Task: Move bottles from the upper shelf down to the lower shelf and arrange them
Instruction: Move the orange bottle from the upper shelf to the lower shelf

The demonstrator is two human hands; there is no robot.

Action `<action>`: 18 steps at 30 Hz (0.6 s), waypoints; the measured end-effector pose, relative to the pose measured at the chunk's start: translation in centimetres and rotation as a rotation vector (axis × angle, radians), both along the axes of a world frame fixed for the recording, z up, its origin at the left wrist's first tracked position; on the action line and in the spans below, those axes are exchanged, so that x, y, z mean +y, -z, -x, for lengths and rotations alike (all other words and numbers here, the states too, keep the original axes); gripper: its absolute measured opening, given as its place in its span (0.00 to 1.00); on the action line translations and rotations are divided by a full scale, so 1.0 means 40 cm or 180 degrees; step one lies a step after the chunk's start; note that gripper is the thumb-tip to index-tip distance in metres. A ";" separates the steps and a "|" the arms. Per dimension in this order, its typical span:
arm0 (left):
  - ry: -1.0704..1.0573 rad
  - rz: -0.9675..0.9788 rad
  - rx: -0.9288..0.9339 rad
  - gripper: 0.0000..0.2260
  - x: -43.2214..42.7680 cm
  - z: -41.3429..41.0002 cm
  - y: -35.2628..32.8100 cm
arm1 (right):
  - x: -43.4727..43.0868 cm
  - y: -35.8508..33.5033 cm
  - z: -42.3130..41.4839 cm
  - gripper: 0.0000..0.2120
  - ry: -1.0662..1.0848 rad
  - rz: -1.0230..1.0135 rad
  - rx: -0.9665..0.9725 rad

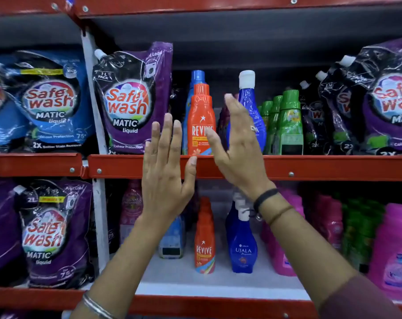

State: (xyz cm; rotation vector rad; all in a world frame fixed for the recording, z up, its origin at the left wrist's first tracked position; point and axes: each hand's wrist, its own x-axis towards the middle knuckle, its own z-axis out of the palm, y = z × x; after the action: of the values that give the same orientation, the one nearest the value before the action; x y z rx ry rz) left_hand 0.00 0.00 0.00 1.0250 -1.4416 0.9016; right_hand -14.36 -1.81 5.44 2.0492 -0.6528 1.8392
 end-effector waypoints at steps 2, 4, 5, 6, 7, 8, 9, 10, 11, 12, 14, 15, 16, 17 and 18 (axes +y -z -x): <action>-0.0062 -0.0050 0.0040 0.28 -0.013 -0.022 0.003 | -0.003 -0.035 -0.041 0.32 -0.0097 -0.0248 0.0027; -0.0132 -0.0202 -0.0043 0.28 -0.043 -0.045 0.021 | -0.007 -0.069 -0.083 0.35 0.0169 -0.0550 0.0123; -0.0131 -0.0256 -0.0082 0.28 -0.059 -0.052 0.029 | -0.015 -0.082 -0.098 0.37 0.0503 -0.0618 0.0187; -0.0155 -0.0309 -0.0125 0.28 -0.073 -0.058 0.036 | -0.021 -0.090 -0.111 0.38 0.0898 -0.0713 0.0248; -0.0222 -0.0333 -0.0166 0.28 -0.086 -0.063 0.046 | -0.026 -0.099 -0.118 0.39 0.1214 -0.0828 0.0274; -0.0312 -0.0353 -0.0218 0.28 -0.098 -0.067 0.055 | -0.031 -0.109 -0.124 0.39 0.1383 -0.0959 0.0246; -0.0398 -0.0350 -0.0243 0.27 -0.108 -0.068 0.065 | -0.035 -0.117 -0.128 0.39 0.1452 -0.1033 0.0199; -0.0451 -0.0360 -0.0253 0.27 -0.116 -0.068 0.074 | -0.038 -0.122 -0.130 0.38 0.1422 -0.1100 0.0128; -0.0502 -0.0356 -0.0256 0.27 -0.122 -0.068 0.079 | -0.040 -0.125 -0.130 0.35 0.1318 -0.1109 0.0020; -0.0559 -0.0329 -0.0260 0.26 -0.126 -0.068 0.081 | -0.043 -0.124 -0.129 0.32 0.1171 -0.1089 -0.0099; -0.0681 -0.0279 -0.0291 0.26 -0.132 -0.072 0.083 | -0.041 -0.116 -0.120 0.29 0.0811 -0.1034 -0.0338; -0.0717 -0.0255 -0.0317 0.26 -0.136 -0.075 0.083 | -0.037 -0.111 -0.115 0.29 0.0631 -0.0981 -0.0482; -0.0717 -0.0247 -0.0322 0.26 -0.139 -0.077 0.083 | -0.032 -0.105 -0.111 0.30 0.0465 -0.0902 -0.0637; -0.0714 -0.0222 -0.0335 0.26 -0.141 -0.077 0.084 | -0.023 -0.102 -0.105 0.30 0.0325 -0.0801 -0.0806; -0.0707 -0.0208 -0.0343 0.26 -0.142 -0.077 0.084 | -0.013 -0.102 -0.097 0.31 0.0202 -0.0700 -0.0974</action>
State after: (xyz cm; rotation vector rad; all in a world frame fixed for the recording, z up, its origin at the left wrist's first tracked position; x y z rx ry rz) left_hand 3.06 -5.67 -3.37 1.2188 -1.4741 1.0892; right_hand -10.47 -2.33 9.52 1.8603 -1.0295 2.1474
